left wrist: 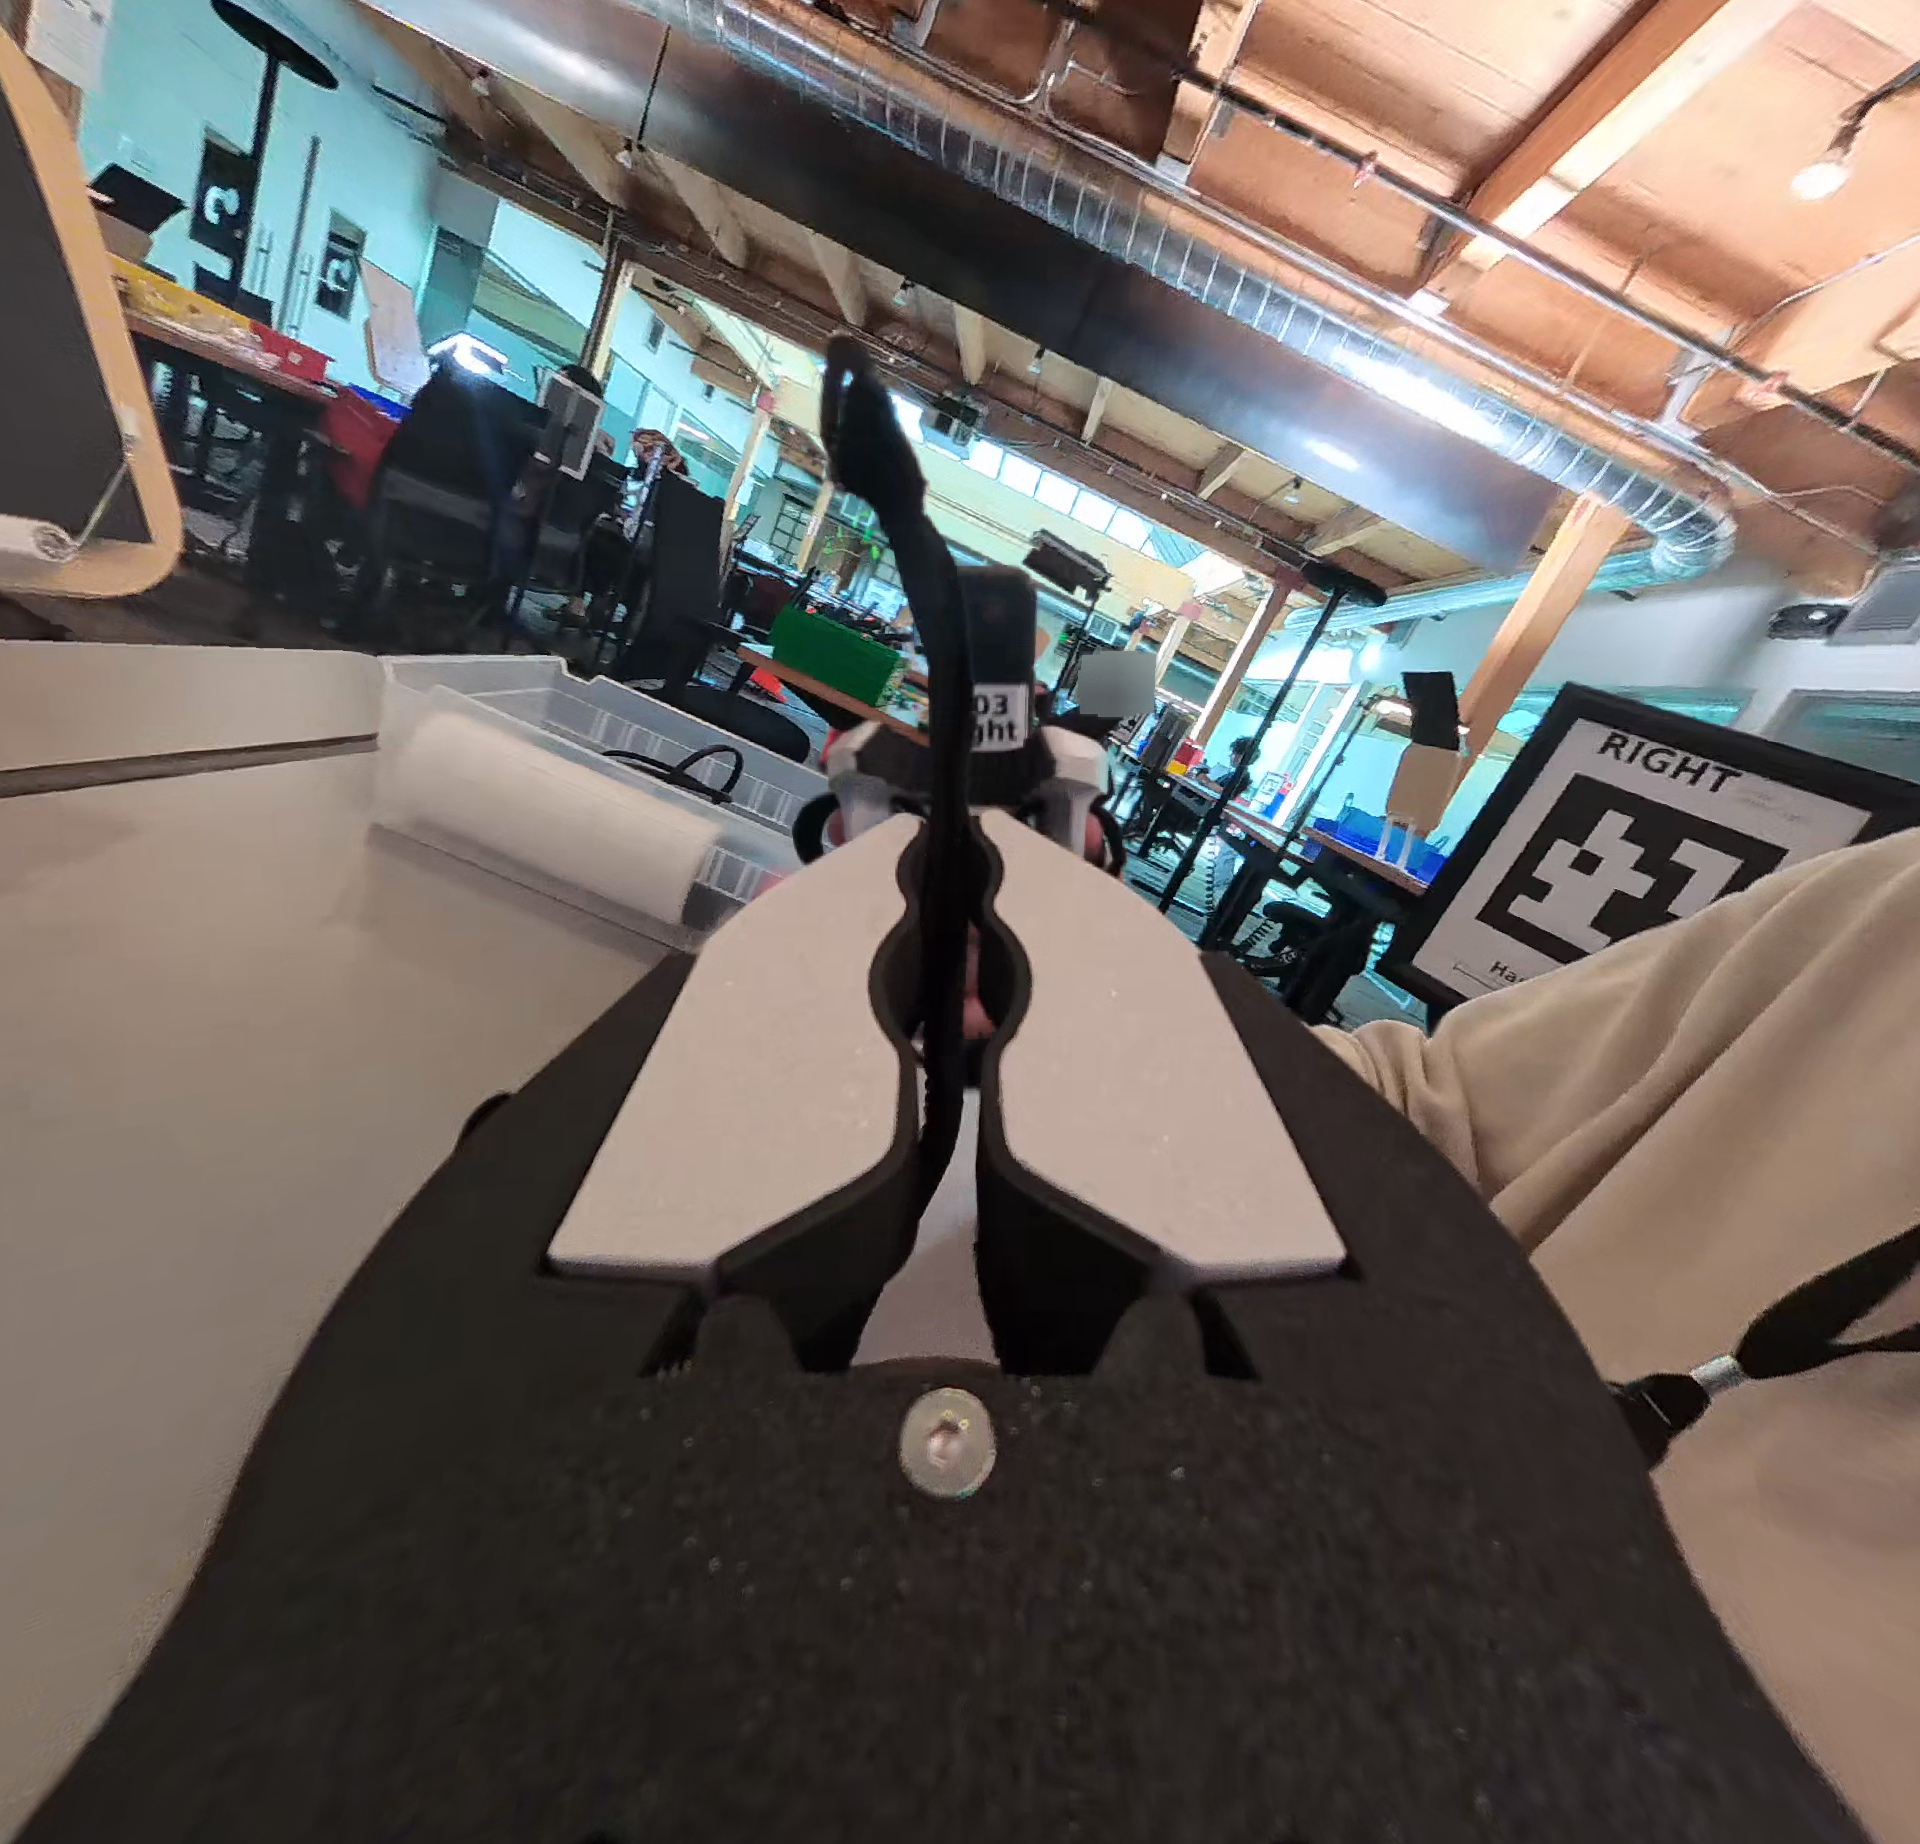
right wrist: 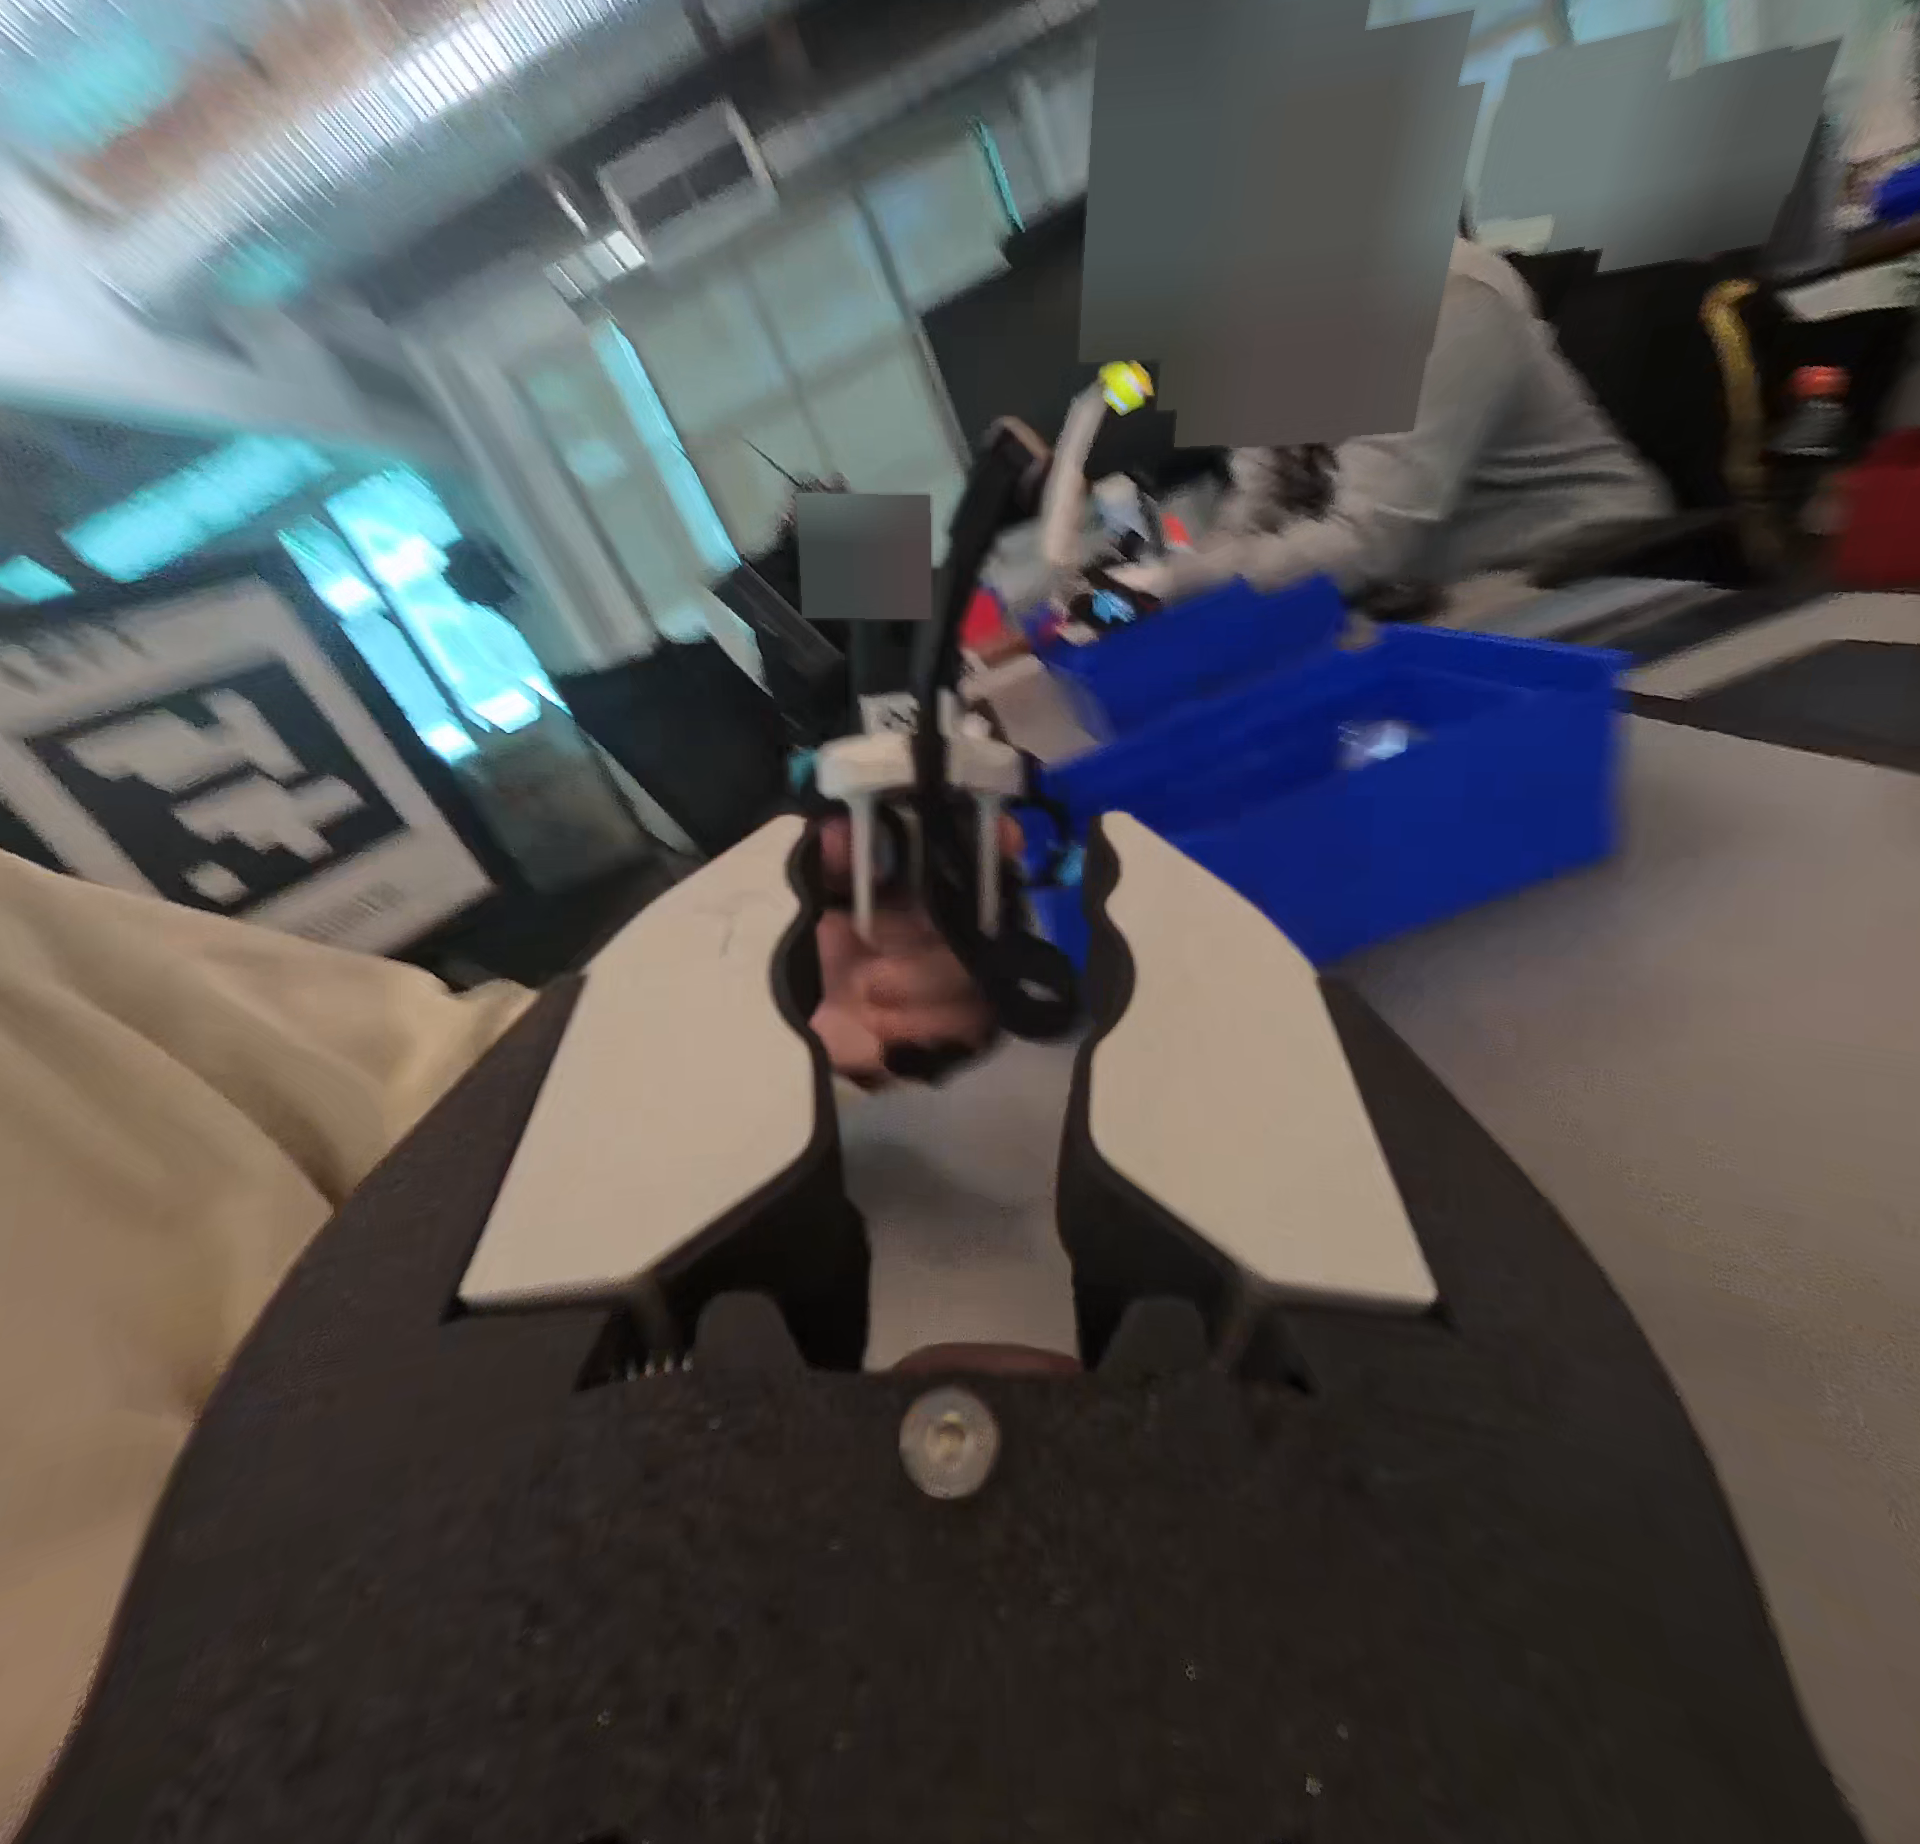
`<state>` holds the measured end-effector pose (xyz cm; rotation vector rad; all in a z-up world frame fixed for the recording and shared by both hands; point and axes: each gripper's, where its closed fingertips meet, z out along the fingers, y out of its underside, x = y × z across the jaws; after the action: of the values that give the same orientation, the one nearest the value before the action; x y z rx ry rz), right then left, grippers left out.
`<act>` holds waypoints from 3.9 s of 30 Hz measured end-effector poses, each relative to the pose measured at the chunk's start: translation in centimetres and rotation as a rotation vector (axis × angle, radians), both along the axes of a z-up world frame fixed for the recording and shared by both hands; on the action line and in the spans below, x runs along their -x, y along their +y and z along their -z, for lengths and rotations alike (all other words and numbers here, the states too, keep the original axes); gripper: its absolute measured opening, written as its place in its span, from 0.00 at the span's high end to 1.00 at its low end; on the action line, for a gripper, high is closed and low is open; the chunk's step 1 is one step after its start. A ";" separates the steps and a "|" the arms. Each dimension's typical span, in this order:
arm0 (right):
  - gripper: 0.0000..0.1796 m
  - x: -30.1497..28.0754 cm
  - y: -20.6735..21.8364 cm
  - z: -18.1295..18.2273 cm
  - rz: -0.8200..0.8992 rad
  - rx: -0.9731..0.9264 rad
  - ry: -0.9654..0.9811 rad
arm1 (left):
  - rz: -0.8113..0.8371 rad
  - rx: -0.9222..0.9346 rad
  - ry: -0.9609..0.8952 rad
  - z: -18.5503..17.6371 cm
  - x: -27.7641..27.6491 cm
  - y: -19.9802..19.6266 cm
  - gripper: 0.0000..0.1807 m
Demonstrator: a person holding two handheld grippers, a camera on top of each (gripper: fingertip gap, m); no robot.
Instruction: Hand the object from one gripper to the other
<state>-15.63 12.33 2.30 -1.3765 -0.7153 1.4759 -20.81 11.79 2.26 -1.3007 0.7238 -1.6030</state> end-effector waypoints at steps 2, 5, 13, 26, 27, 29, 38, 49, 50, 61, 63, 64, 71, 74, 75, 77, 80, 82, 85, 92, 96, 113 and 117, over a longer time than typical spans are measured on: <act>0.76 1.5 -0.3 0.2 -0.039 0.064 0.094 | 0.010 -0.004 0.011 0.5 -0.9 -0.5 0.97; 0.82 3.1 -0.8 0.7 -0.081 0.124 0.130 | 0.024 -0.014 0.053 1.4 -2.3 -1.3 0.97; 0.98 3.0 -0.9 2.2 -0.032 0.055 0.024 | -0.002 -0.013 0.144 3.1 -3.6 -1.4 0.97; 0.98 -4.3 4.6 2.8 0.507 -0.133 -0.413 | -0.255 0.009 0.291 5.3 -0.4 0.4 0.72; 0.99 -6.0 5.4 2.6 0.617 -0.177 -0.505 | -0.358 -0.023 0.356 6.4 0.6 0.9 0.70; 0.98 -8.1 6.1 2.0 0.731 -0.199 -0.585 | -0.566 -0.081 0.502 8.7 2.7 1.7 0.71; 0.98 -18.3 8.1 -1.2 1.002 -0.164 -0.616 | -0.694 -0.072 0.626 10.5 5.1 1.9 0.71; 0.98 -33.0 5.3 -6.1 1.235 0.014 -0.827 | -0.622 -0.019 0.641 11.6 3.9 1.7 0.73; 0.98 -33.7 6.1 -4.9 1.212 0.064 -0.885 | -0.623 -0.026 0.648 11.6 3.8 1.7 0.73; 0.96 -37.2 18.0 14.8 0.993 0.488 -1.430 | -0.594 -0.059 0.721 12.8 3.3 1.5 0.73; 0.94 -37.6 18.8 15.1 1.051 0.450 -1.442 | -0.598 -0.066 0.732 12.9 3.5 1.5 0.73; 0.93 -37.5 19.0 15.1 1.067 0.441 -1.434 | -0.603 -0.071 0.737 12.9 3.7 1.5 0.73; 0.87 -36.2 18.4 11.4 1.179 0.276 -1.351 | -0.611 -0.085 0.755 13.1 4.1 1.4 0.73; 0.87 -35.2 17.3 9.2 1.186 0.199 -1.332 | -0.609 -0.091 0.749 12.9 3.9 1.3 0.73; 0.87 -34.8 16.8 8.3 1.193 0.170 -1.323 | -0.602 -0.091 0.746 12.9 3.7 1.2 0.73; 0.87 -33.0 15.8 6.3 1.172 0.093 -1.269 | -0.593 -0.094 0.741 12.8 3.4 1.0 0.73; 0.86 -26.1 12.8 3.4 1.037 -0.067 -1.039 | -0.566 -0.104 0.740 12.8 2.7 0.5 0.73; 0.86 -18.4 8.5 3.3 0.838 -0.116 -0.742 | -0.559 -0.113 0.754 13.0 2.4 0.4 0.73; 0.86 -8.9 0.8 6.6 0.544 -0.078 -0.430 | -0.560 -0.126 0.764 13.0 2.3 0.2 0.73; 0.87 -5.5 -2.7 12.1 0.488 -0.034 -0.449 | -0.607 -0.097 0.737 11.3 3.2 0.7 0.74; 0.87 -6.9 -1.9 12.2 0.516 -0.001 -0.440 | -0.766 0.078 0.639 5.4 7.4 2.9 0.79; 0.83 -5.7 -2.1 12.9 0.414 -0.008 -0.454 | -0.869 0.857 1.326 19.6 25.5 22.9 0.77; 0.83 -6.1 -2.3 13.1 0.416 -0.002 -0.462 | -0.918 0.895 1.389 21.3 26.8 24.3 0.83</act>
<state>-9.52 10.03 -10.75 -1.7644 -0.6567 0.8387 -47.60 36.10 -19.00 -2.8454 -0.0344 0.0038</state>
